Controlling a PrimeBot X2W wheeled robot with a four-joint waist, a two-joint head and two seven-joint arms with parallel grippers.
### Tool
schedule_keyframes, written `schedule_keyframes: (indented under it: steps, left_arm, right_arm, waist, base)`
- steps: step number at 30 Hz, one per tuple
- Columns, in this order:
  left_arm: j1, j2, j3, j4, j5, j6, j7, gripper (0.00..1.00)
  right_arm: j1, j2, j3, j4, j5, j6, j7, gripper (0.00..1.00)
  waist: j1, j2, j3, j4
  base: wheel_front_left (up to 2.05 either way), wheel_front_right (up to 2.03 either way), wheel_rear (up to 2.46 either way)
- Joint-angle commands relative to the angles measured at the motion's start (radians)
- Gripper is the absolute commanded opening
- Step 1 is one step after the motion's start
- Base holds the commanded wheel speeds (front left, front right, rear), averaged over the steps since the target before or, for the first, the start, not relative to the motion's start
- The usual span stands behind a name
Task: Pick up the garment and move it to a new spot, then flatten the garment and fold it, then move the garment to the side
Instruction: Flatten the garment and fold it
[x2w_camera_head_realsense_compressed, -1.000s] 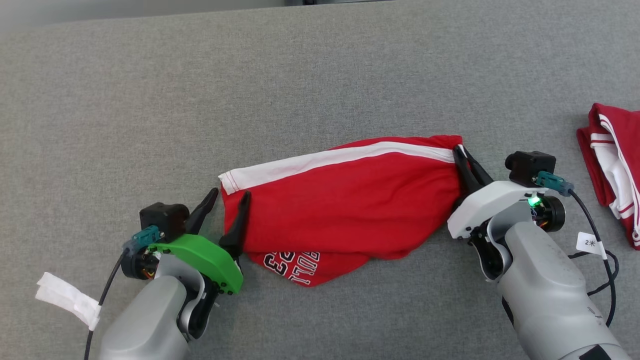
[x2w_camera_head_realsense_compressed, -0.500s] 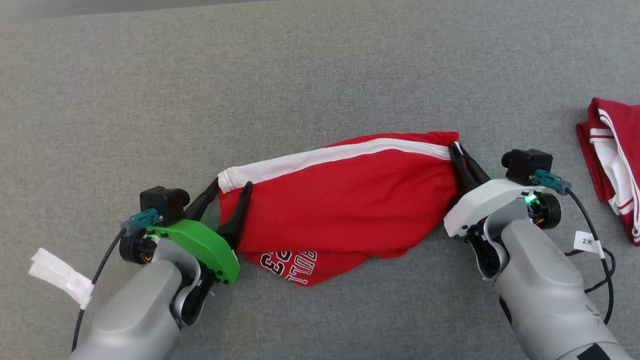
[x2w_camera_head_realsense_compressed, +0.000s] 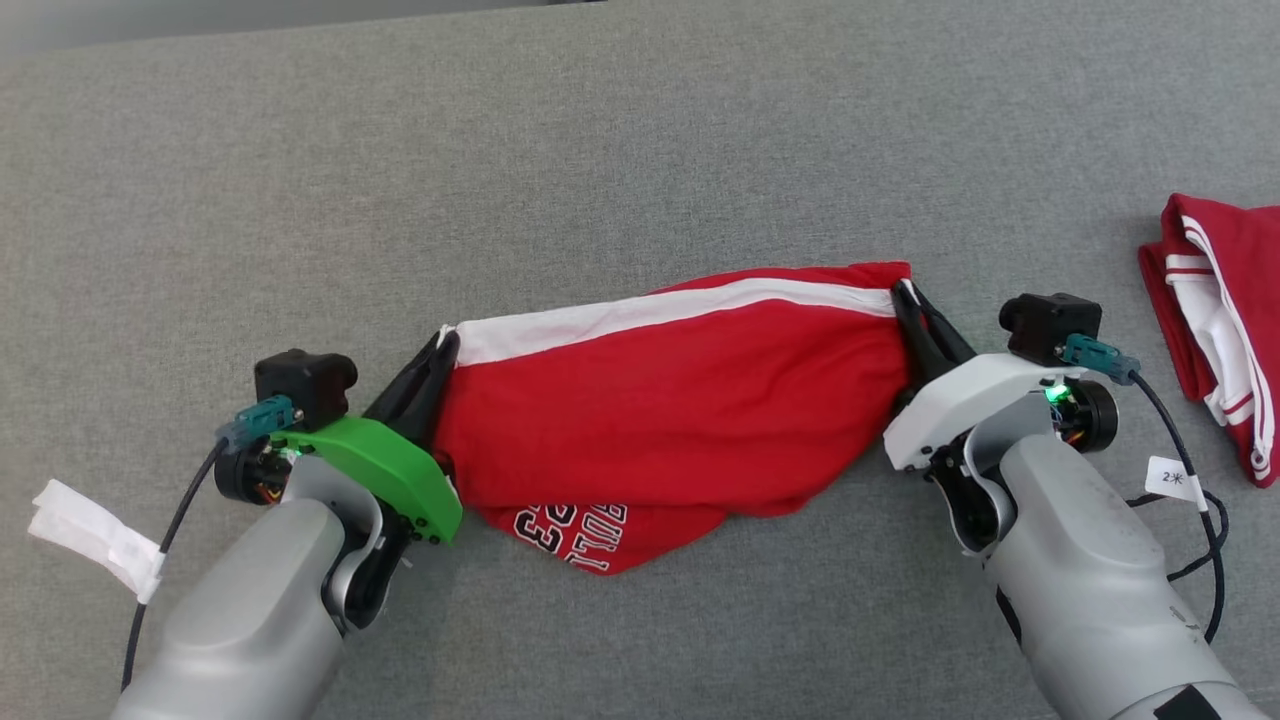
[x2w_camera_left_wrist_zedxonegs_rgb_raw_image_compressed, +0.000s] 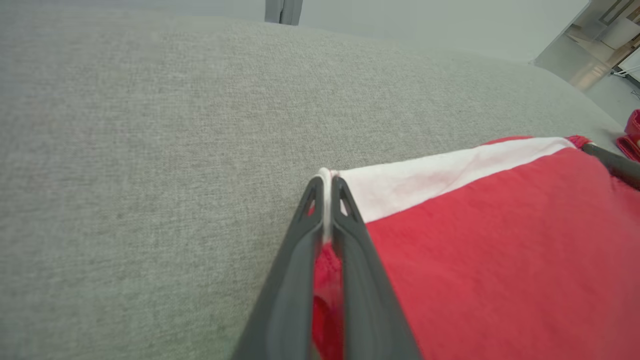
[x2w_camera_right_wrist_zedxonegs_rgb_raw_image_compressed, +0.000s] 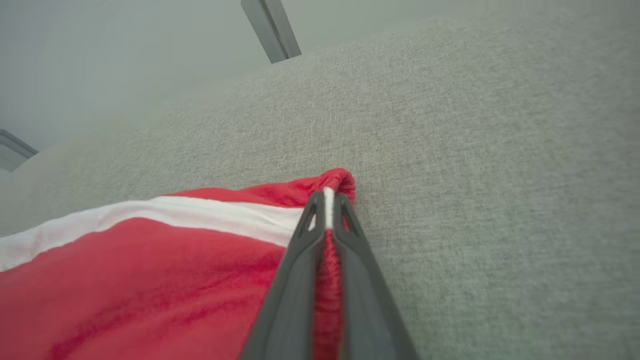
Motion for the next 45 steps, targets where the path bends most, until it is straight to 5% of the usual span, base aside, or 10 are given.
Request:
schedule_keyframes:
  steps: [1, 6, 13, 23, 33, 45]
  left_arm:
    - [-0.013, 0.002, 0.029, -0.015, 0.022, -0.005, -0.002, 0.00]
    - [-0.014, -0.002, 0.141, -0.075, 0.085, -0.005, -0.002, 0.00]
    - [-0.083, 0.062, 0.288, -0.180, 0.173, -0.005, -0.002, 0.00]
    - [-0.235, 0.191, 0.319, -0.248, 0.173, -0.004, 0.004, 0.00]
    - [-0.363, 0.234, 0.248, -0.211, 0.126, -0.004, 0.025, 0.00]
    - [-0.607, 0.248, 0.255, -0.110, 0.133, -0.003, -0.004, 0.00]
  right_arm:
    - [0.000, -0.005, -0.010, -0.024, -0.004, -0.002, 0.000, 0.00]
    - [-0.002, -0.005, -0.025, -0.145, 0.007, -0.002, -0.001, 0.00]
    - [-0.062, -0.005, 0.000, -0.341, 0.010, -0.002, -0.001, 0.00]
    - [-0.176, -0.032, 0.021, -0.485, -0.002, -0.002, 0.014, 0.00]
    - [-0.329, -0.021, 0.011, -0.452, -0.068, -0.002, 0.077, 0.00]
    - [-0.640, -0.008, -0.020, -0.287, -0.235, -0.002, 0.000, 0.00]
  waist:
    - [0.0000, -0.0001, -0.012, 0.000]
    - [0.0000, -0.0001, -0.054, 0.001]
    - [0.0000, -0.0001, -0.129, -0.009]
    - [0.0000, -0.0001, -0.217, -0.007]
    - [0.0000, -0.0001, -0.112, -0.012]
    - [0.0000, -0.0001, 0.103, -0.014]
  base:
    - [0.00, 0.00, 0.00]
    - [0.00, 0.00, 0.00]
    - [0.00, 0.00, 0.00]
    - [0.00, 0.00, 0.00]
    - [0.00, 0.00, 0.00]
    - [0.00, 0.00, 0.00]
